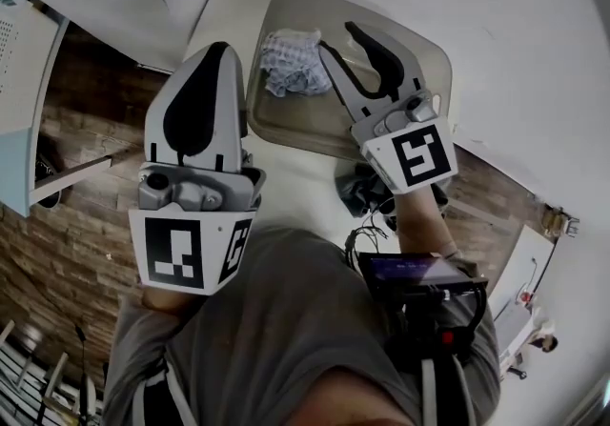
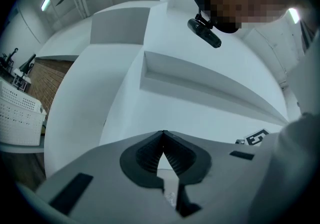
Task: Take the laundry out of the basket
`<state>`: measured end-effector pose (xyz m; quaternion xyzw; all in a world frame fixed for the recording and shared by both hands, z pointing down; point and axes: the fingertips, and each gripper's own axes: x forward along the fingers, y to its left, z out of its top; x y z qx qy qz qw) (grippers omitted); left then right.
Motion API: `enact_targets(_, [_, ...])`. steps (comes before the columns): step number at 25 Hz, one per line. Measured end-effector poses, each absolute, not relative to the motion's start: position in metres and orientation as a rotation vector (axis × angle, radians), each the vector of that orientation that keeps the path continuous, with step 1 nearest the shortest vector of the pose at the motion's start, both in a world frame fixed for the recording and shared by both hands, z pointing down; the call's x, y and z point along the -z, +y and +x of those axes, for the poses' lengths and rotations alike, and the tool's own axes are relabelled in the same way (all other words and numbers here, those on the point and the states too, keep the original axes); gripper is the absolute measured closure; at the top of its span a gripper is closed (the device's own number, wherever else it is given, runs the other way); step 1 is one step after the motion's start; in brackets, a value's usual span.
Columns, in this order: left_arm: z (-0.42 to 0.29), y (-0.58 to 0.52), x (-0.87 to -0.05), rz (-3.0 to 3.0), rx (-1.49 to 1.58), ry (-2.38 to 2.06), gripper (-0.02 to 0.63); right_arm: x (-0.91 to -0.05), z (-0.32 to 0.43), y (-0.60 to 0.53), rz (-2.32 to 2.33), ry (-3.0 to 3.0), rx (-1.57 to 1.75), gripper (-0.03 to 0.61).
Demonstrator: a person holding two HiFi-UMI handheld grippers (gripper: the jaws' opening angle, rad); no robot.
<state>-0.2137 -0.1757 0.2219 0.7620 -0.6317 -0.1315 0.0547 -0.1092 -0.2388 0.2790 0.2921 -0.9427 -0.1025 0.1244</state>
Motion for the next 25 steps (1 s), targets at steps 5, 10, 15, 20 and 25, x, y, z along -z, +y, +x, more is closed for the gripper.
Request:
enact_targets(5, [-0.230, -0.199, -0.249, 2.256, 0.374, -1.887, 0.606, -0.318, -0.129, -0.255, 0.737, -2.688, 0.250, 0.389])
enact_targets(10, [-0.245, -0.217, -0.274, 2.215, 0.341, -1.871, 0.606, -0.368, -0.142, -0.266, 0.598, -2.579, 0.214, 0.342])
enact_targets(15, [-0.257, -0.233, -0.295, 2.161, 0.355, -1.836, 0.606, -0.415, -0.147, -0.268, 0.507, -2.467, 0.127, 0.273])
enact_targets(20, [-0.260, -0.248, -0.320, 2.118, 0.346, -1.779, 0.606, -0.459, -0.145, -0.267, 0.443, -2.392, 0.041, 0.245])
enact_targets(25, [-0.266, -0.263, -0.333, 2.090, 0.350, -1.759, 0.606, -0.486, -0.141, -0.261, 0.393, -2.322, 0.014, 0.238])
